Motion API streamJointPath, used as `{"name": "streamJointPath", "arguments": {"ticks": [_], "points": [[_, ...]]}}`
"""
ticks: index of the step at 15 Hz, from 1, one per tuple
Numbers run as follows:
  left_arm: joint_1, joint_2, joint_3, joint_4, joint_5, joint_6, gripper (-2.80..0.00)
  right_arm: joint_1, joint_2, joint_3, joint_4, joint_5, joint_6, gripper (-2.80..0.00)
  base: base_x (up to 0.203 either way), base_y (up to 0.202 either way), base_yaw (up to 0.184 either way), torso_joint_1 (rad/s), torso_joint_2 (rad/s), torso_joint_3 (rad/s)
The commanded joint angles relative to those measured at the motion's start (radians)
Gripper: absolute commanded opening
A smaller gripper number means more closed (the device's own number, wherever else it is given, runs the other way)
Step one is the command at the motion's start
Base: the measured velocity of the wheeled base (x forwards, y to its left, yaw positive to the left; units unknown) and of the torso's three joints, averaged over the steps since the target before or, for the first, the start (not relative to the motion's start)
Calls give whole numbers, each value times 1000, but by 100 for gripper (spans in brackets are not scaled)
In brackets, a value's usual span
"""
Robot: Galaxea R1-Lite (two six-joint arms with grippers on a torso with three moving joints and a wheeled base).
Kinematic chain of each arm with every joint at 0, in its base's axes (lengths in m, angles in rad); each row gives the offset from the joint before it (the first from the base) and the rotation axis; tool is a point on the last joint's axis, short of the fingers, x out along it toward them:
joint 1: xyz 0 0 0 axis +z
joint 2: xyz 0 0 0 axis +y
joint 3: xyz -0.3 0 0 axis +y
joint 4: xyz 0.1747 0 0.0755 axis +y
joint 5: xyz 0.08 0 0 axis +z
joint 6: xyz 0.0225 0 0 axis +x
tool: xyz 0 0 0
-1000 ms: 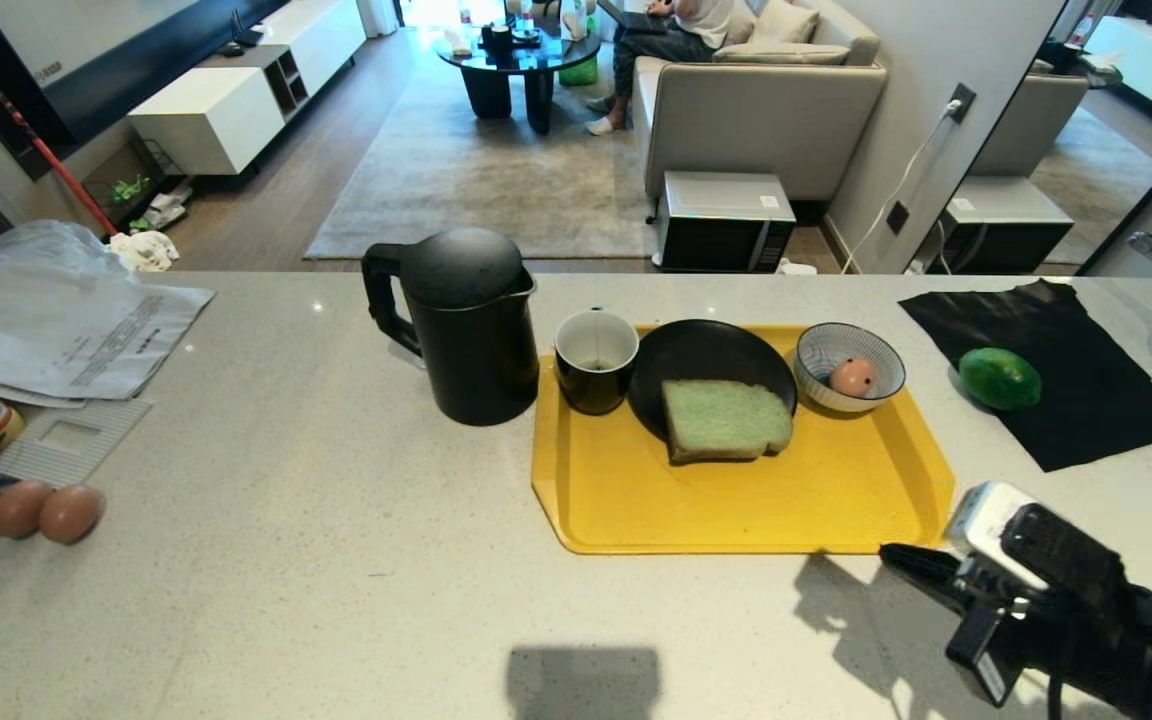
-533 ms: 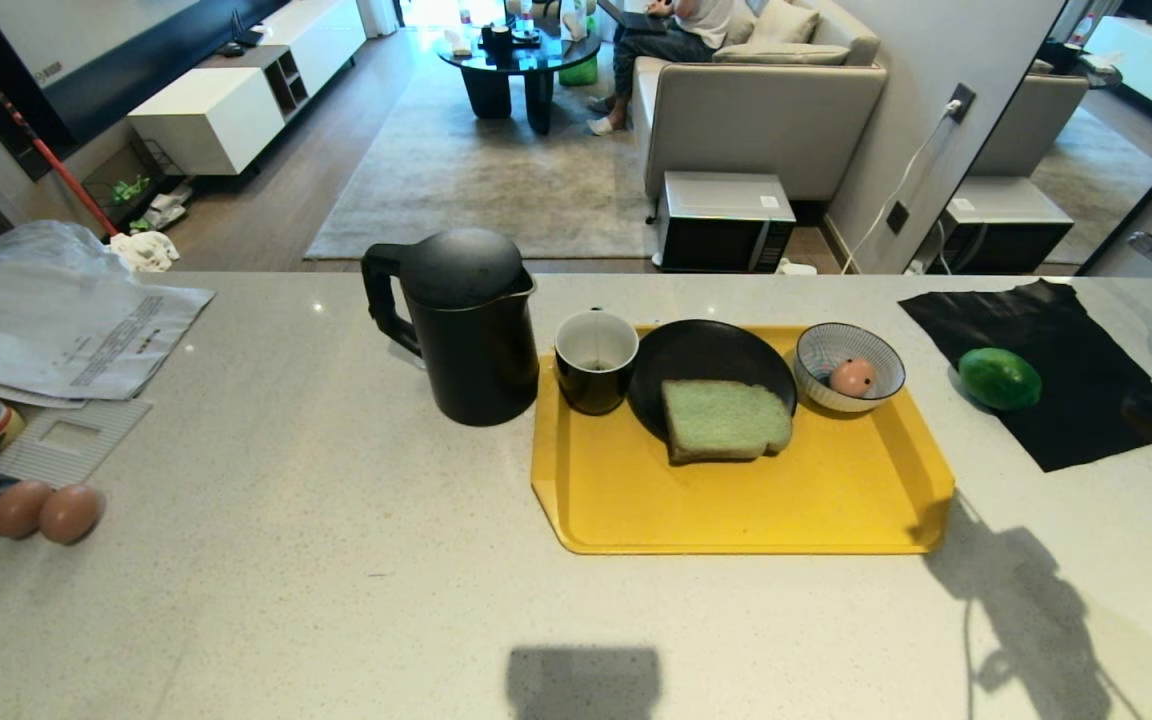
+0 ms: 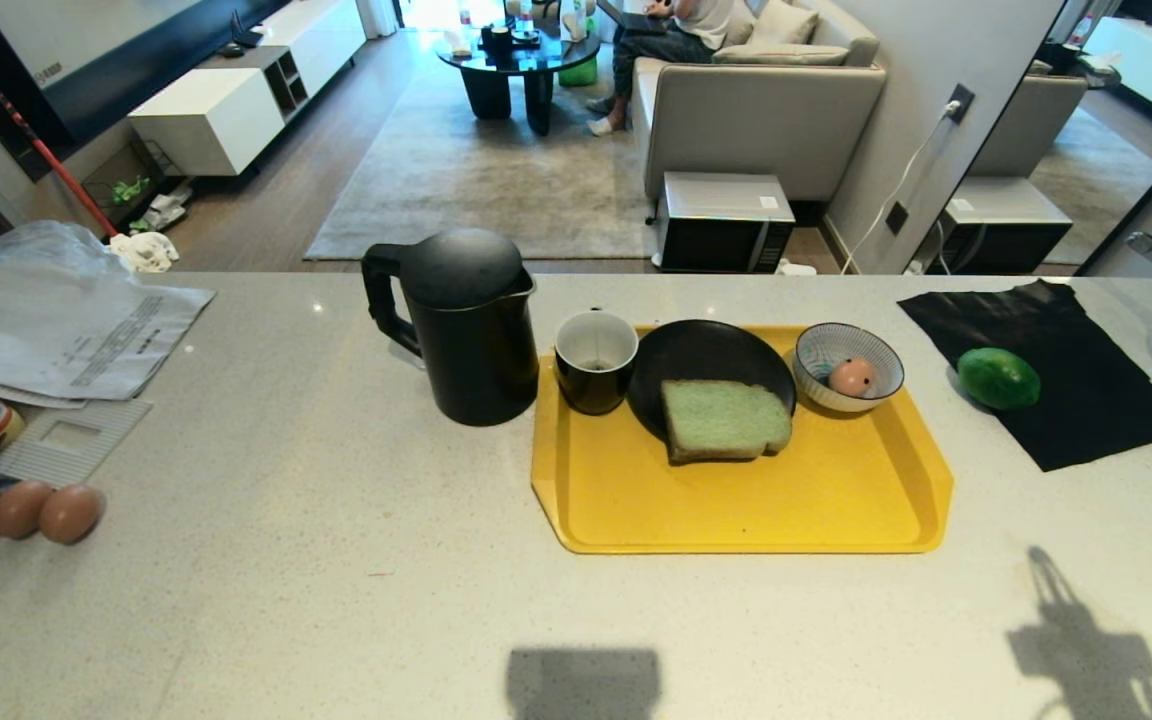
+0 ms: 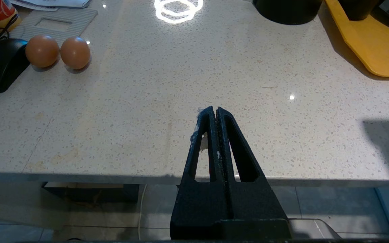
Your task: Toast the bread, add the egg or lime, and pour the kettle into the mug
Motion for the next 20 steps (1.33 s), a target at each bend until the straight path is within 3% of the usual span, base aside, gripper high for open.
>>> {"name": "streamJointPath", "arguments": {"ticks": [1,5,6,8,10,15,18,20], "points": [[0,-1,17,-1,0,0,-280,-46,-210,76,47,19,15,-280,0,0,0,0,0,0],[0,-1,17,-1,0,0,-280,-64,-317,200,46,3,21,-280,0,0,0,0,0,0],[0,-1,17,-1,0,0,-280,-50,-318,204,46,-2,20,-280,0,0,0,0,0,0],[0,-1,17,-1,0,-2,-280,57,-349,224,49,-52,6,-280,0,0,0,0,0,0],[0,-1,17,-1,0,-2,-280,71,-396,319,42,-88,-26,-280,0,0,0,0,0,0],[0,-1,17,-1,0,-2,-280,31,-532,509,45,-20,-42,-280,0,0,0,0,0,0],[0,-1,17,-1,0,-2,-280,31,-545,509,102,11,-12,-280,0,0,0,0,0,0],[0,-1,17,-1,0,-2,-280,31,-590,509,153,78,-8,-280,0,0,0,0,0,0]]}}
